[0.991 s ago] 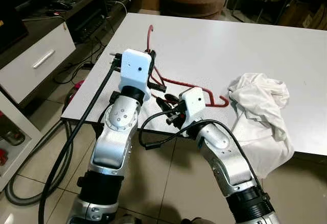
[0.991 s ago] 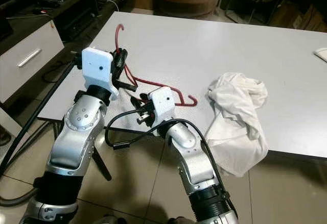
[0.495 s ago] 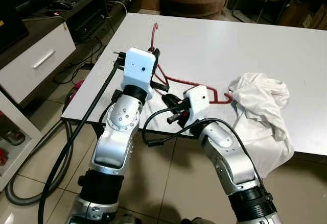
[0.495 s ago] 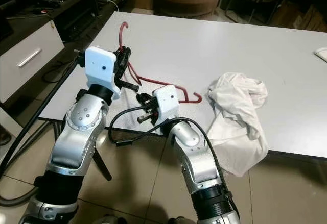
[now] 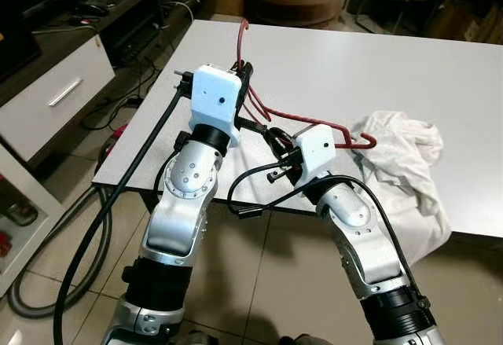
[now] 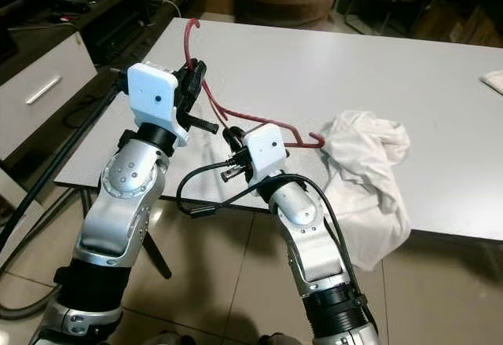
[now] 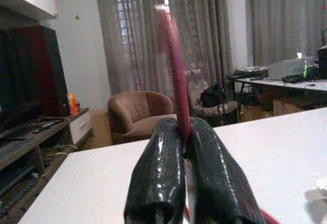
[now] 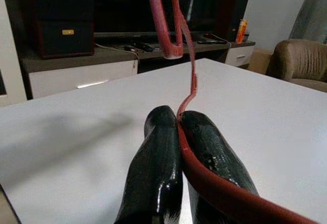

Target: Hang hanger

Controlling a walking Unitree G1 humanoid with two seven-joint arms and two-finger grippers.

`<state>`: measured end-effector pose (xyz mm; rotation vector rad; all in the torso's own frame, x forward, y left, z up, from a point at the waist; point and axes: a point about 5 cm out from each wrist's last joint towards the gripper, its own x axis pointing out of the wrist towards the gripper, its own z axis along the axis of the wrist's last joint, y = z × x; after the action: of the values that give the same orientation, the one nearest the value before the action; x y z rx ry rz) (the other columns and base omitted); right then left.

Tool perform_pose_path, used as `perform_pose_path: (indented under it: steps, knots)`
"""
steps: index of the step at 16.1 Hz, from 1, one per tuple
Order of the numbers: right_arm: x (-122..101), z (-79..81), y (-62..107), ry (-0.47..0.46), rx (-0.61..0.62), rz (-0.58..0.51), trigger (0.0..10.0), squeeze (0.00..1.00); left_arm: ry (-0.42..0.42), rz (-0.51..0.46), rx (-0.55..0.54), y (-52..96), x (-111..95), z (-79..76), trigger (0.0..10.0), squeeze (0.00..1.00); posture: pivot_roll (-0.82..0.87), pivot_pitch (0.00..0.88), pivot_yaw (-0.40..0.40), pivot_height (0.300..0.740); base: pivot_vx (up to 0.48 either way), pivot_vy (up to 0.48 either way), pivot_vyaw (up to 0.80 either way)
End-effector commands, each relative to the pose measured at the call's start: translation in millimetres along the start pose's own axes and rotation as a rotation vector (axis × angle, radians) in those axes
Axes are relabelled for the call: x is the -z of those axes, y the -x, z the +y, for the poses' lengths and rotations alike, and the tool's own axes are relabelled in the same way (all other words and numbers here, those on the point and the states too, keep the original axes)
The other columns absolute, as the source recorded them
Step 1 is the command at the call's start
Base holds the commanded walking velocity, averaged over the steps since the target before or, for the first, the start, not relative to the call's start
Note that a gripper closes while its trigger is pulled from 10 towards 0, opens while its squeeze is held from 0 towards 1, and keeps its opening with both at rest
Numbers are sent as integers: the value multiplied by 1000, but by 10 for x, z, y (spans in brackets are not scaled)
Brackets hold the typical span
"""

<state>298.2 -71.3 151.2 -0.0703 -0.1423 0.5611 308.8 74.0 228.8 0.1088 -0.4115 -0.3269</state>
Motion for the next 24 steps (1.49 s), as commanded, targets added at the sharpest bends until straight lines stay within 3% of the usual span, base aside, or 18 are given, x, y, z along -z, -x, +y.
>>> perform_pose_path:
  steps: [1, 6, 9, 11, 13, 15, 16, 17, 20, 23, 24]
  knots:
    - [-220, 46, -39, 33, -17, -110, 0, 0, 19, 49, 55, 9, 92, -73, 10000, 1000, -140, 52, 39, 740, 0, 0, 0]
    - [-104, 9, -7, 76, 7, -78, 0, 0, 65, 58, 155, -35, 60, 30, 10000, 1000, -140, 55, 42, 740, 0, 0, 0]
    - [-57, -17, 9, 79, 26, -65, 0, 0, 111, 119, 207, -56, 66, 189, 10000, 1000, -139, 58, 43, 740, 0, 0, 0]
    - [-37, -48, 24, 86, 45, -60, 0, 0, 121, 163, 200, -44, 97, 371, 10000, 1000, -141, 61, 47, 740, 0, 0, 0]
    - [-22, -71, 37, 89, 53, -55, 0, 0, 152, 167, 187, -45, 78, 451, 10000, 1000, -142, 62, 47, 740, 0, 0, 0]
    - [0, -104, 57, 92, 66, -48, 0, 0, 247, 135, 184, -69, -37, 519, 10000, 1000, -147, 62, 46, 740, 0, 0, 0]
    - [0, -104, 57, 92, 66, -48, 0, 0, 247, 135, 184, -69, -37, 519, 10000, 1000, -147, 62, 46, 740, 0, 0, 0]
    - [23, -137, 80, 98, 78, -38, 0, 0, 363, 71, 189, -112, -226, 604, 10000, 1000, -148, 62, 46, 740, 0, 0, 0]
    - [57, -178, 102, 107, 91, -25, 0, 0, 470, -1, 235, -142, -466, 728, 10000, 1000, -147, 61, 41, 740, 0, 0, 0]
    - [73, -201, 105, 117, 103, -21, 0, 0, 417, 41, 300, -75, -413, 707, 10000, 1000, -143, 59, 37, 740, 0, 0, 0]
    - [66, -251, 127, 112, 136, -28, 0, 0, 371, 95, 278, -19, -262, 693, 10000, 0, -139, 55, 34, 740, 0, 0, 0]
